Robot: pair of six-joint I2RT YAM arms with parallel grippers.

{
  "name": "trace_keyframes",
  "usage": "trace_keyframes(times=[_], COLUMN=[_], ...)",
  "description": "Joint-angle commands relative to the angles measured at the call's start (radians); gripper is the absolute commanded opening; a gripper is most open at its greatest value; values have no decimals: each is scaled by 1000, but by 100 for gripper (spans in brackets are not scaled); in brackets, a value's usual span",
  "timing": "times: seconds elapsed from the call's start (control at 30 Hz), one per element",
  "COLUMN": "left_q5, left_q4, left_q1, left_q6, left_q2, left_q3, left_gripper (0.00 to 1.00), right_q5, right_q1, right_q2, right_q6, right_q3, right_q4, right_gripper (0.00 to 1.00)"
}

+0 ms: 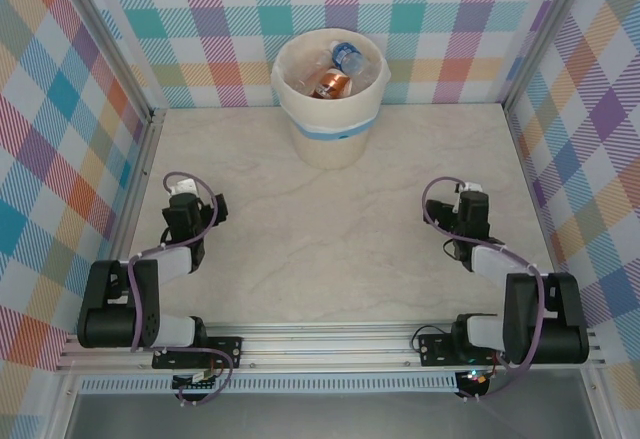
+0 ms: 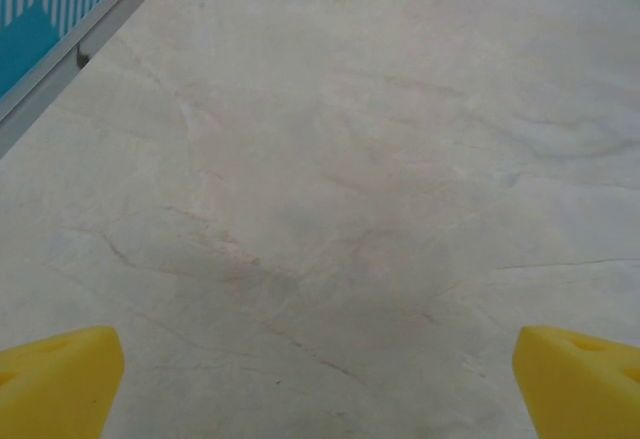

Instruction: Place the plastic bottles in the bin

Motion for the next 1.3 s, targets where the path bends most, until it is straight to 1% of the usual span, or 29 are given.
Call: trace_keyframes(times=[0.0, 0.07, 0.13, 0.2, 0.23, 0.27, 0.37, 0.4, 0.43, 0.47, 0.5, 0.53, 0.57, 0.6, 0.63, 0.67, 0.7, 1.27], left_q5=[85, 111, 150, 198, 200, 187, 187, 149, 118, 79, 30, -29, -91, -129, -127, -131, -129, -125], left_q4=[160, 132, 89, 203, 246, 225, 245, 269, 321, 416, 421, 291, 266, 289, 257, 280, 262, 275], left_q1=[11, 6, 7, 5, 4, 2, -10, -27, -40, -58, -75, -87, -110, -138, -138, -138, -138, -136], left_q6=[52, 54, 29, -22, -34, -36, -23, -14, -8, -2, 3, -10, 3, 17, 10, 11, 10, 12], left_q2=[-63, -59, -33, 22, 55, 81, 132, 144, 172, 226, 233, 208, 221, 229, 219, 226, 221, 221], left_q3=[-70, -55, -20, -31, -31, -14, -1, -10, -27, -45, -37, 4, 29, 26, 32, 28, 32, 25], left_gripper=[100, 100, 100, 100, 100, 100, 100, 100, 100, 100, 100, 100, 100, 100, 100, 100, 100, 100], right_q5=[-119, -144, -167, -191, -186, -193, -241, -242, -230, -217, -210, -193, -137, -136, -138, -137, -136, -162], right_q1=[-7, -8, -8, -6, -6, -7, -7, -7, -8, -8, -7, -6, -7, -6, -6, -6, -6, -6], right_q2=[45, 78, 113, 153, 172, 187, 237, 255, 252, 240, 242, 248, 250, 249, 258, 252, 252, 252], right_q6=[-62, -78, -96, -136, -144, -146, -169, -165, -162, -160, -158, -149, -121, -126, -125, -126, -124, -137], right_q3=[52, 70, 78, 93, 84, 80, -13, -57, -83, -92, -89, -66, -11, -5, -8, -6, -8, -4], right_q4=[110, 134, 192, 234, 280, 305, 516, 623, 675, 675, 674, 644, 538, 516, 539, 520, 529, 519], right_gripper=[100, 100, 100, 100, 100, 100, 100, 100, 100, 100, 100, 100, 100, 100, 100, 100, 100, 100])
